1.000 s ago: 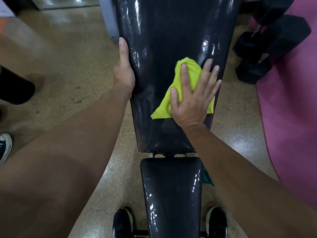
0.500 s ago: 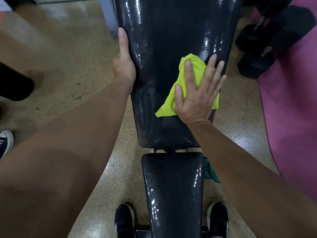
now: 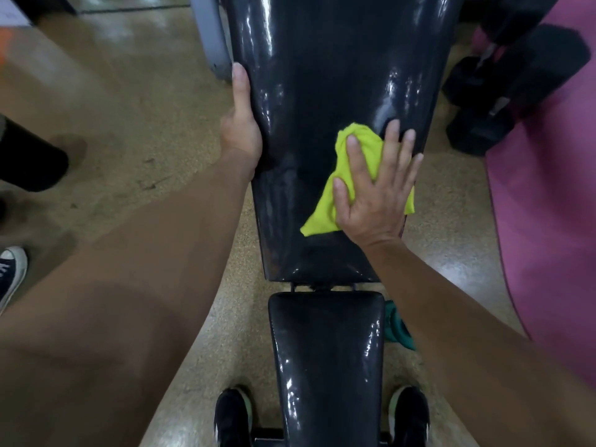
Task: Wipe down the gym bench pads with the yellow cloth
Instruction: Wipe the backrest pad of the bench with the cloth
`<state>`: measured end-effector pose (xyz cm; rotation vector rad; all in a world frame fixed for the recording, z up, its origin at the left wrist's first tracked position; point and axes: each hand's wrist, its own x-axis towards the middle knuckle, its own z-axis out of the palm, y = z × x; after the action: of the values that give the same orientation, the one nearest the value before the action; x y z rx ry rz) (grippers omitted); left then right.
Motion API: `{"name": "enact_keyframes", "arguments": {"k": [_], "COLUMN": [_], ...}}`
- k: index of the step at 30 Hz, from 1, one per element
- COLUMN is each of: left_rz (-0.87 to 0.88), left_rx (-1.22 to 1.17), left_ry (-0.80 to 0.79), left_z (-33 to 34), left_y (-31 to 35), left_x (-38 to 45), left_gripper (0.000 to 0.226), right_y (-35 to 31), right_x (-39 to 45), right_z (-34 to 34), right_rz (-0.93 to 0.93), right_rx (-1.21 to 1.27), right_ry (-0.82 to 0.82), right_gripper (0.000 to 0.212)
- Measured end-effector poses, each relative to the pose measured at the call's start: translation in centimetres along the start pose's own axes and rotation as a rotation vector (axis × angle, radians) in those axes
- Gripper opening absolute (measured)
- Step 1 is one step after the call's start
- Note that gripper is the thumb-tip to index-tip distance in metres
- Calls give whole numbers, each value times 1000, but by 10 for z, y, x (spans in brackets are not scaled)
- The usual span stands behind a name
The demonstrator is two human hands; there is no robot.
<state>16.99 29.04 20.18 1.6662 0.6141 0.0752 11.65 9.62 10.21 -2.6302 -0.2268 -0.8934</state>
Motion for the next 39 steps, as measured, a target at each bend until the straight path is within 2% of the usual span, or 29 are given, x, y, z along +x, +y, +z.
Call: {"name": "enact_keyframes", "arguments": {"k": [3,7,10,12,14,17,20,23,27,30,33,36,39], "left_rz": [-3,12,16,9,1,-1,-2,7,-5,11,36,48,58], "left_rx": [10,-9,8,8,2,-14,-21,6,-6,-16,-20,-4,-26], "left_ry": [-7,-10,-33,-28,-14,18,-8,8,-8,-12,-18,-40,-36], "left_z": [-3,-4,-4,-3,-3,-3,-3,-2,-3,-4,-4,-6,-5], "left_y": [-1,-6,-7,-5,-2,-2,-5,-4,1,-1,-6,-8,-4], "left_x": [-1,1,3,4,2,1,5,5,0,0,4,4,0], "left_gripper": [55,70,67,57,50,46,48,45,42,44,45,54,65], "right_y": [10,-21,-36,-26,-8,-5,-36,-58,-35,-27,-52,-76,-72], "right_x": [-2,11,3,-8,-13,-2,9,-2,-17,-5,4,-5,-24], "right_z": [-2,4,10,12,9,4,9,16,14,11,15,23,24], "right_rz": [6,97,-22,-138,-172,-47,34,-100,-230,-119,-21,-120,-272], "right_rx": [0,-35,-47,-43,-47,-60,-57,-65,-70,-87,-84,-73,-81], "right_ry": [-14,46,23,-11,-32,14,38,-28,-80,-15,19,-36,-105], "right_gripper": [57,58,55,54,55,56,56,54,54,53,52,51,52]}}
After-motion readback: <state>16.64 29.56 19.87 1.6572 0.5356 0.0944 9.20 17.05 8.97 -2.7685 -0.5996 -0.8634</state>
